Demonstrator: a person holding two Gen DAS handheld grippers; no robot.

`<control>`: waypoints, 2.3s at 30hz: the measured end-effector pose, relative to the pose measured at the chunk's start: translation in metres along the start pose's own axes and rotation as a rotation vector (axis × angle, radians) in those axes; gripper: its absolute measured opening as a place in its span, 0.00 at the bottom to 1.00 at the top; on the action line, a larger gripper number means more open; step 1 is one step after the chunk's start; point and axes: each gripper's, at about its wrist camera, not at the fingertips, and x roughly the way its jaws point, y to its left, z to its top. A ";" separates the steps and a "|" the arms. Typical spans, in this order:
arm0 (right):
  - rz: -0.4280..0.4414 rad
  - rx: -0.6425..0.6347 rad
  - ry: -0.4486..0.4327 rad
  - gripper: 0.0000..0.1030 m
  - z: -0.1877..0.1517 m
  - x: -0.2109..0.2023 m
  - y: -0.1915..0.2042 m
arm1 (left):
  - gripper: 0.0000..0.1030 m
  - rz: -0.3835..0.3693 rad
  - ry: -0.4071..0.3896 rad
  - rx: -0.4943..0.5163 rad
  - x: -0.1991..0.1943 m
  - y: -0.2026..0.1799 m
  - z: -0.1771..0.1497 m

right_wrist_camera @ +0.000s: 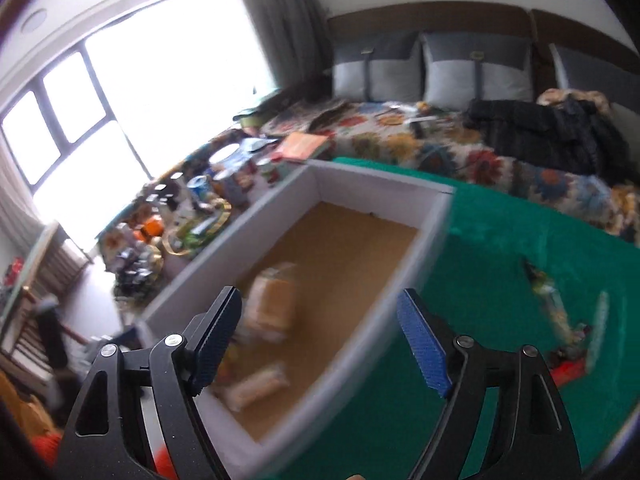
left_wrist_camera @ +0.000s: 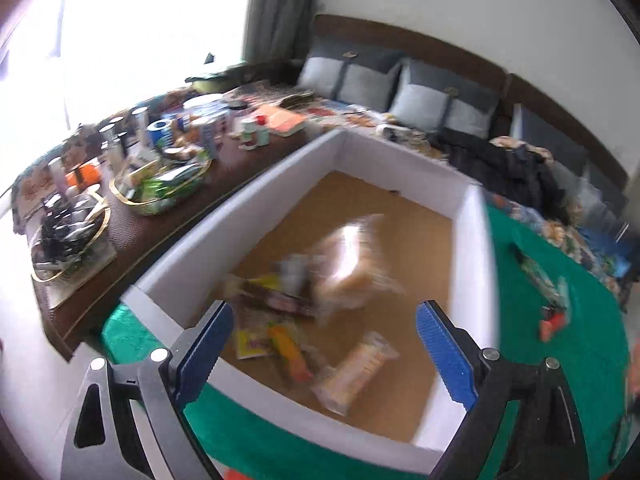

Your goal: Organize snacks

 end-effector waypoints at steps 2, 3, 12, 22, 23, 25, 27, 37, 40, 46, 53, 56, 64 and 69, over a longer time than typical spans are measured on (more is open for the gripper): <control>-0.086 0.002 0.011 0.81 -0.038 -0.003 -0.041 | 0.90 -0.079 -0.014 0.029 -0.013 -0.026 -0.009; -0.144 0.003 0.025 0.80 -0.068 -0.007 -0.066 | 0.90 -0.132 -0.018 0.052 -0.021 -0.044 -0.018; -0.590 0.147 0.096 0.80 -0.258 -0.103 -0.247 | 1.00 -0.381 0.150 0.345 0.016 -0.224 -0.109; -0.640 0.335 0.096 0.80 -0.293 -0.129 -0.312 | 1.00 -0.237 0.254 0.456 0.120 -0.319 -0.151; -0.642 0.326 0.104 0.80 -0.293 -0.126 -0.312 | 1.00 -0.228 0.254 0.450 0.126 -0.320 -0.151; -0.637 0.313 0.111 0.80 -0.292 -0.120 -0.313 | 1.00 -0.216 0.261 0.448 0.136 -0.318 -0.153; -0.627 0.323 0.099 0.82 -0.297 -0.123 -0.314 | 0.99 -0.208 0.287 0.444 0.143 -0.314 -0.156; -0.624 0.330 0.091 0.86 -0.297 -0.121 -0.311 | 1.00 -0.206 0.227 0.497 0.145 -0.313 -0.161; -0.629 0.331 0.092 0.86 -0.297 -0.121 -0.312 | 1.00 -0.205 0.227 0.497 0.145 -0.314 -0.161; -0.634 0.336 0.091 0.86 -0.297 -0.121 -0.312 | 1.00 -0.206 0.228 0.497 0.145 -0.314 -0.161; -0.633 0.337 0.090 0.87 -0.297 -0.121 -0.313 | 1.00 -0.205 0.228 0.497 0.145 -0.314 -0.161; -0.633 0.337 0.090 0.87 -0.297 -0.121 -0.312 | 1.00 -0.205 0.228 0.497 0.145 -0.314 -0.161; -0.633 0.337 0.089 0.88 -0.296 -0.120 -0.312 | 1.00 -0.205 0.228 0.497 0.145 -0.314 -0.161; -0.632 0.336 0.089 0.88 -0.296 -0.120 -0.313 | 1.00 -0.205 0.228 0.497 0.145 -0.314 -0.161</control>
